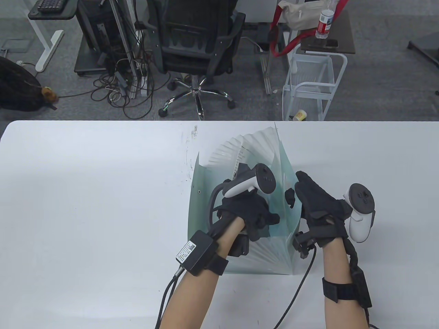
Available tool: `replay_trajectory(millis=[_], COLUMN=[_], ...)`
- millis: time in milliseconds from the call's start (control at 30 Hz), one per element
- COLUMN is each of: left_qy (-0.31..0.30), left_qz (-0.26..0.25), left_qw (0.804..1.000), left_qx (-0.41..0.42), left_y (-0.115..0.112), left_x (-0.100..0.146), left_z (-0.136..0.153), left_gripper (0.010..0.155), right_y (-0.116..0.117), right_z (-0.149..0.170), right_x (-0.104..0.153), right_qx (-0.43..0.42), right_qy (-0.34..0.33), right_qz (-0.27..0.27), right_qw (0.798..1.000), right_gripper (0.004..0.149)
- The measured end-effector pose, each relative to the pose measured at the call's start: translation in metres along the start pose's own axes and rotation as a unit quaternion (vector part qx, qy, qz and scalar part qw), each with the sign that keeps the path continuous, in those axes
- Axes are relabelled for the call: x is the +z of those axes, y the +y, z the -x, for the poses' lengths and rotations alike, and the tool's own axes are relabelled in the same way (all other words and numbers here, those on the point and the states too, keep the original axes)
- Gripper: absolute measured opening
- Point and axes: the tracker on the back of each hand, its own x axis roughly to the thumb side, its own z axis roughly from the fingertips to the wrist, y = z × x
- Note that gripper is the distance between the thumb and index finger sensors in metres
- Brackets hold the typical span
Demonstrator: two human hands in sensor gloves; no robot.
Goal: Pull documents from accordion folder and sort
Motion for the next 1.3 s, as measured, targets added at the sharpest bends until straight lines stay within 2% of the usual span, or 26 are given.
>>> replay_trajectory(millis=[100,233,433,667,833,900,1033,1300], left_qy=[-0.002,0.008,-0.021,-0.083,-0.083,-0.088,-0.069,-0.07], left_qz=[0.008,0.006,-0.032,-0.139,-0.228,-0.243,-0.32,-0.375], left_qw=[1.0,1.0,0.999,0.986,0.969,0.964,0.943,0.92], left_qx=[-0.001,0.001,-0.006,0.025,0.049,0.059,0.067,0.091], left_y=[-0.001,-0.001,0.002,0.017,0.028,0.031,0.037,0.045], left_x=[-0.002,-0.004,0.004,0.033,0.056,0.065,0.084,0.109], left_z=[0.001,0.003,0.002,0.004,0.011,0.012,0.018,0.039], left_gripper=[0.069,0.046,0.042,0.041,0.04,0.042,0.045,0.045], right_y=[0.002,0.003,0.005,-0.002,-0.007,-0.008,-0.009,-0.009], right_z=[-0.002,-0.003,-0.006,-0.007,-0.005,-0.006,-0.006,-0.006], right_x=[0.001,0.001,0.003,0.003,0.004,0.004,0.004,0.004], right_qx=[0.011,0.012,0.033,0.041,0.039,0.042,0.041,0.038], right_qy=[-0.001,-0.003,-0.011,-0.015,-0.016,-0.017,-0.017,-0.015], right_qz=[-0.001,0.0,0.008,0.017,0.028,0.033,0.034,0.033], right_qw=[1.0,1.0,0.999,0.999,0.999,0.998,0.998,0.999], right_gripper=[0.068,0.068,0.068,0.067,0.067,0.067,0.067,0.067])
